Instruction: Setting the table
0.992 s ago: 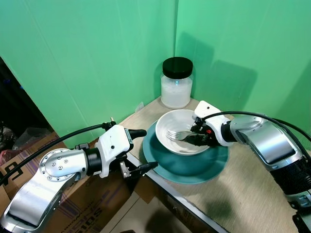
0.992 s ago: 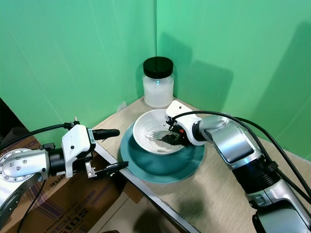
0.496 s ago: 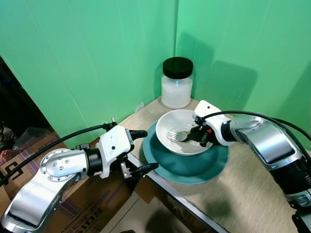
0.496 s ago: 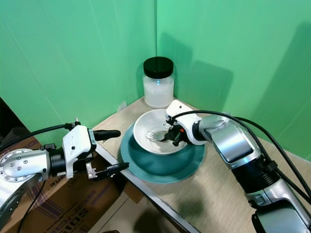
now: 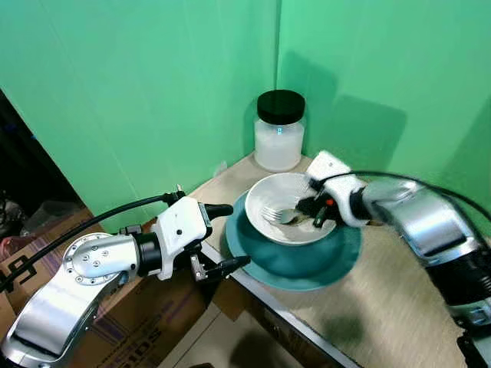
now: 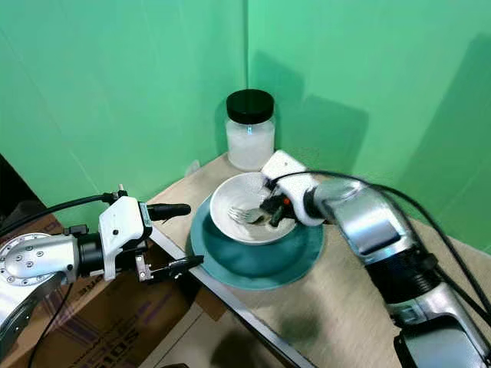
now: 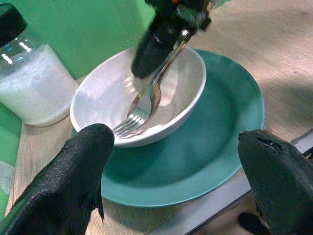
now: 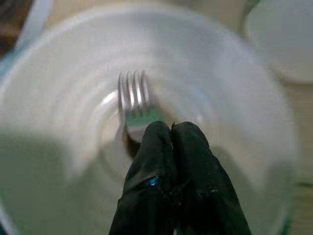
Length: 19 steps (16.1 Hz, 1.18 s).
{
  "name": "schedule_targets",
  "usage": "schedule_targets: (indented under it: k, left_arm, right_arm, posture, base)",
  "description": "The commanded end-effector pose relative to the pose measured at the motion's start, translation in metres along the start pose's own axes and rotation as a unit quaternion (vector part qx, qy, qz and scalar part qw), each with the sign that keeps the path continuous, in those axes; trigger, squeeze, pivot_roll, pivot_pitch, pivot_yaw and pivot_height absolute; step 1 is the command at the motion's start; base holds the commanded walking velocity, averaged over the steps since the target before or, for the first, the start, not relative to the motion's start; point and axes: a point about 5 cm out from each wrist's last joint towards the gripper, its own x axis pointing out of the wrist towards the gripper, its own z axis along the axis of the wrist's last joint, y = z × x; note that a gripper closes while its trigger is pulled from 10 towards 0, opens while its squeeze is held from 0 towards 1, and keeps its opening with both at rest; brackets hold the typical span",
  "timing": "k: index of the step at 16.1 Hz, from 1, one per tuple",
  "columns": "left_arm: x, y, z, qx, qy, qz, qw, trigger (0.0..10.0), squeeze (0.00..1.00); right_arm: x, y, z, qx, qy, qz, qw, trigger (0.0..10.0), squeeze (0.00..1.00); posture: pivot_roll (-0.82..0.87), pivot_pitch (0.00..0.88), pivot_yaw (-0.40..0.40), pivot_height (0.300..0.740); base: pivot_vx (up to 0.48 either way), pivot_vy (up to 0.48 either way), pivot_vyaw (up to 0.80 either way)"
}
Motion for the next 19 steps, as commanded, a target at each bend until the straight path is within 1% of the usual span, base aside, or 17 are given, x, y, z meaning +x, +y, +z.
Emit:
schedule_targets:
  k: [1,2,3,5,6,7,10,12,13,14,15,16,19]
  left_arm:
    - [-0.003,0.002,0.001,0.006,0.004,0.005,1.0,10.0,0.04]
    - [-0.003,0.002,0.001,0.006,0.004,0.005,1.0,10.0,0.04]
    - [-0.002,0.002,0.001,0.005,0.004,0.004,1.0,10.0,0.04]
    - [-0.002,0.002,0.002,0.005,0.004,0.003,1.0,10.0,0.04]
    - [-0.002,0.002,0.001,0.006,0.004,0.002,1.0,10.0,0.04]
    - [-0.001,0.002,0.002,0.006,0.003,0.002,1.0,10.0,0.04]
    - [-0.002,0.003,0.0,0.003,0.005,0.005,1.0,10.0,0.04]
    - [-0.004,0.004,-0.001,0.0,0.009,0.012,1.0,10.0,0.04]
    - [-0.008,0.006,-0.004,-0.001,0.016,0.021,1.0,10.0,0.04]
    - [-0.009,0.006,-0.005,-0.002,0.017,0.022,1.0,10.0,0.04]
    - [-0.01,0.007,-0.005,-0.002,0.017,0.022,1.0,10.0,0.04]
    - [-0.011,0.007,-0.005,-0.002,0.017,0.022,1.0,10.0,0.04]
    - [-0.011,0.006,-0.004,-0.003,0.015,0.021,1.0,10.0,0.04]
  right_arm:
    - [-0.011,-0.003,0.016,-0.004,-0.033,-0.01,0.999,0.0,0.0]
    - [-0.014,-0.003,0.018,-0.014,-0.038,-0.012,0.999,2.7,0.0]
    - [-0.014,-0.002,0.019,-0.024,-0.046,-0.011,0.999,10.0,0.0]
    - [-0.013,-0.001,0.019,-0.032,-0.045,-0.012,0.998,10.0,0.0]
    - [-0.011,0.0,0.017,-0.024,-0.036,-0.014,0.999,10.0,0.92]
    - [-0.011,0.0,0.015,-0.02,-0.029,-0.014,0.999,10.0,1.0]
    - [-0.01,0.0,0.006,-0.021,0.011,-0.013,1.0,10.0,1.0]
    - [-0.009,-0.001,0.004,-0.017,0.019,-0.015,1.0,10.0,1.0]
    - [-0.007,-0.001,0.002,-0.014,0.03,-0.016,0.999,10.0,1.0]
    - [-0.007,-0.001,0.001,-0.014,0.034,-0.018,0.999,10.0,1.0]
    - [-0.005,-0.001,0.0,-0.011,0.038,-0.014,0.999,10.0,0.71]
    - [-0.004,0.0,0.0,-0.009,0.043,-0.007,0.999,10.0,0.0]
    - [-0.001,0.002,-0.001,0.003,0.054,0.007,0.999,10.0,0.0]
  posture:
    - [-0.01,0.0,0.085,0.74]
    - [-0.01,0.0,0.087,0.74]
    - [-0.01,0.0,0.09,0.74]
    - [-0.01,0.0,0.092,0.74]
    - [-0.01,0.0,0.092,0.74]
    - [-0.01,0.0,0.092,0.74]
    - [-0.01,0.0,0.087,0.74]
    - [-0.01,0.0,0.087,0.74]
    - [0.0,0.0,0.08,0.74]
    - [0.0,0.0,0.08,0.74]
    - [0.0,0.0,0.078,0.74]
    - [0.0,0.0,0.078,0.74]
    - [0.0,0.0,0.075,0.74]
  base:
    - [0.0,0.0,0.0]
    - [0.0,0.0,0.0]
    - [0.0,0.0,0.0]
    - [0.0,0.0,0.0]
    - [0.0,0.0,0.0]
    - [0.0,0.0,0.0]
    - [0.0,0.0,0.0]
    - [0.0,0.0,0.0]
    - [0.0,0.0,0.0]
    - [0.0,0.0,0.0]
    - [0.0,0.0,0.0]
    - [0.0,0.0,0.0]
    - [0.0,0.0,0.0]
